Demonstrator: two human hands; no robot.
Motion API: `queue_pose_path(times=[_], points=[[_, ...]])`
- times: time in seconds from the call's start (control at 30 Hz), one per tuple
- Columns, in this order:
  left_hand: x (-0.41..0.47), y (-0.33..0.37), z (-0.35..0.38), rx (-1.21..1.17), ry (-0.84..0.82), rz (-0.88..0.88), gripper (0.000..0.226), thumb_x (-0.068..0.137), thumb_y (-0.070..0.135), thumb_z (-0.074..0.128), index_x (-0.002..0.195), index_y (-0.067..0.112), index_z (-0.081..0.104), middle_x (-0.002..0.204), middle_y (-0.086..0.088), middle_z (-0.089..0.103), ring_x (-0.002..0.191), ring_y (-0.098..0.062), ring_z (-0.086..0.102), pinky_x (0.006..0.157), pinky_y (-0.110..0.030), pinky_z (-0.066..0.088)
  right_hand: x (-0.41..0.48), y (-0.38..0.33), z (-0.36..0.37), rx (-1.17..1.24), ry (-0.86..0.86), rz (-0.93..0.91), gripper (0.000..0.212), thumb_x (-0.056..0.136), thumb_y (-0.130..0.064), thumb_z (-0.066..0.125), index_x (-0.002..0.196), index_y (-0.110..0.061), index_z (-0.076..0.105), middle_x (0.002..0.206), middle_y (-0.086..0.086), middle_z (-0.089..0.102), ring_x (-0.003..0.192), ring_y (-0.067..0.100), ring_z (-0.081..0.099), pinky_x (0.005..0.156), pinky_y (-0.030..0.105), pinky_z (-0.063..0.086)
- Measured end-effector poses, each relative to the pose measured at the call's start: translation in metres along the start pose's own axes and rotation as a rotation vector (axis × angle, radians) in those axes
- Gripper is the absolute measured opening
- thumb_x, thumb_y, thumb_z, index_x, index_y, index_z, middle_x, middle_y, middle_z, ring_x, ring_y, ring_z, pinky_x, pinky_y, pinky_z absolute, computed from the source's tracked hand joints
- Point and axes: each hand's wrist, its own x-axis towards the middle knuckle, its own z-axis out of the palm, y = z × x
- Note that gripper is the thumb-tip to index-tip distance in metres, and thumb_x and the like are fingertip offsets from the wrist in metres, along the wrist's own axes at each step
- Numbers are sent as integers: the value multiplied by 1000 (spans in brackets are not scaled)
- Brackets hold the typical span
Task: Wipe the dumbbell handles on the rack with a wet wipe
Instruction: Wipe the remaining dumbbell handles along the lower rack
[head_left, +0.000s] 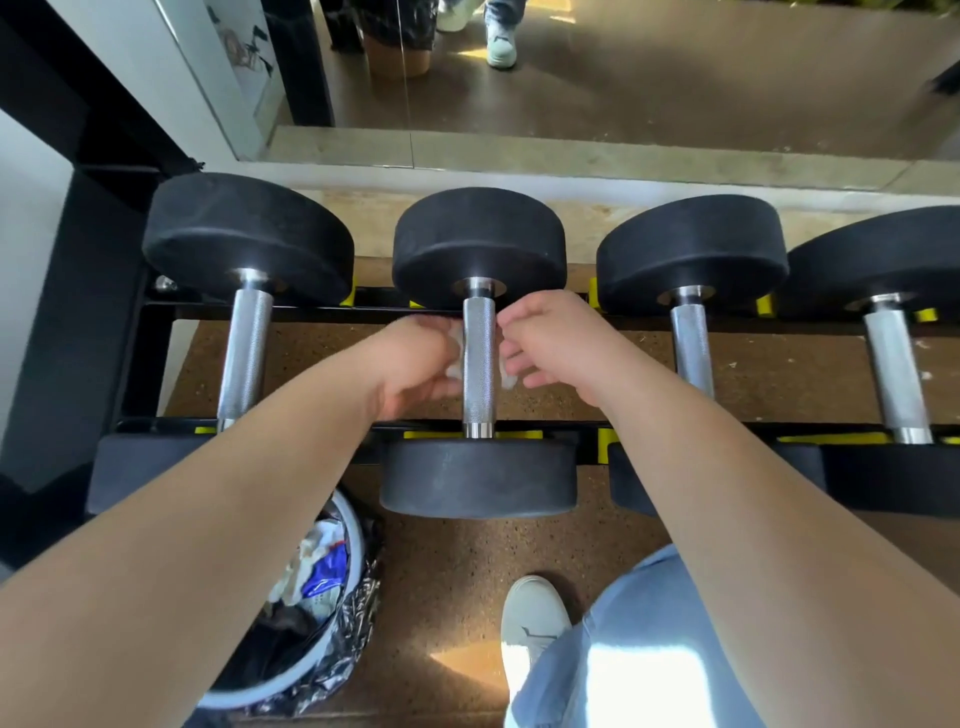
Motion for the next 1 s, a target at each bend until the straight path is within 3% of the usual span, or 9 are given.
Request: queue_pose_path(times=[0.1,0.17,0.23,0.37,0.47,0.63,0.8,0.9,1.0], points=[[-18,-16,-10,543,-68,-78,22,96,0,57,102,15,72,93,-7,75,84,-19,71,75,-33,58,2,-1,0,-95,46,-53,27,100,-13,48,97,-33,66,93,0,72,85,17,73,78,37,64],[-23,-20,-13,678,43,-24,18,95,13,66,104,26,76,94,0,77,89,-16,72,83,-34,58,3,-2,2,-146,95,-91,30,99,-14,48,85,-34,67,87,1,73,82,19,72,76,40,64],[-22,-22,-18,457,131,8,17,93,15,72,108,22,75,97,-2,78,92,-16,73,87,-33,59,4,-3,4,-188,173,-135,31,96,-13,49,82,-28,72,83,-1,72,84,20,70,78,41,62],[-28,-18,-30,98,187,63,21,90,14,77,110,19,71,105,-5,77,95,-15,73,78,-26,57,-1,-5,11,-278,316,-295,23,93,-17,55,85,-28,73,80,-15,67,82,4,63,73,23,51],[-40,-11,-36,-38,251,153,18,86,15,81,98,17,67,101,-4,76,95,-13,73,76,-23,56,-10,-9,25,-243,151,-438,14,95,-28,62,93,-32,75,81,-20,68,80,-9,63,66,6,44],[-65,-3,-57,-180,192,239,22,92,15,74,105,-2,69,108,-18,76,102,-23,75,86,-26,60,-20,-25,53,-82,-178,-429,22,94,-30,72,115,-25,72,97,-9,76,81,5,74,68,26,61],[-89,0,-88,88,328,274,14,91,26,76,101,17,75,94,5,79,92,-6,75,79,-24,60,-16,-39,77,-93,-127,-430,23,92,-32,75,115,-28,76,97,-12,76,88,7,72,79,36,63],[-96,1,-110,198,403,279,8,91,29,77,95,22,77,87,7,79,86,-6,75,74,-26,60,-19,-55,91,-48,-138,-471,40,90,-27,78,128,-34,68,98,-13,76,90,5,72,79,30,61],[-100,-1,-135,409,483,298,11,92,37,73,89,30,79,80,8,77,83,-8,72,75,-27,57,-16,-72,110,-208,-45,-557,21,89,-36,75,110,-41,74,97,-19,74,93,-3,67,80,19,53]])
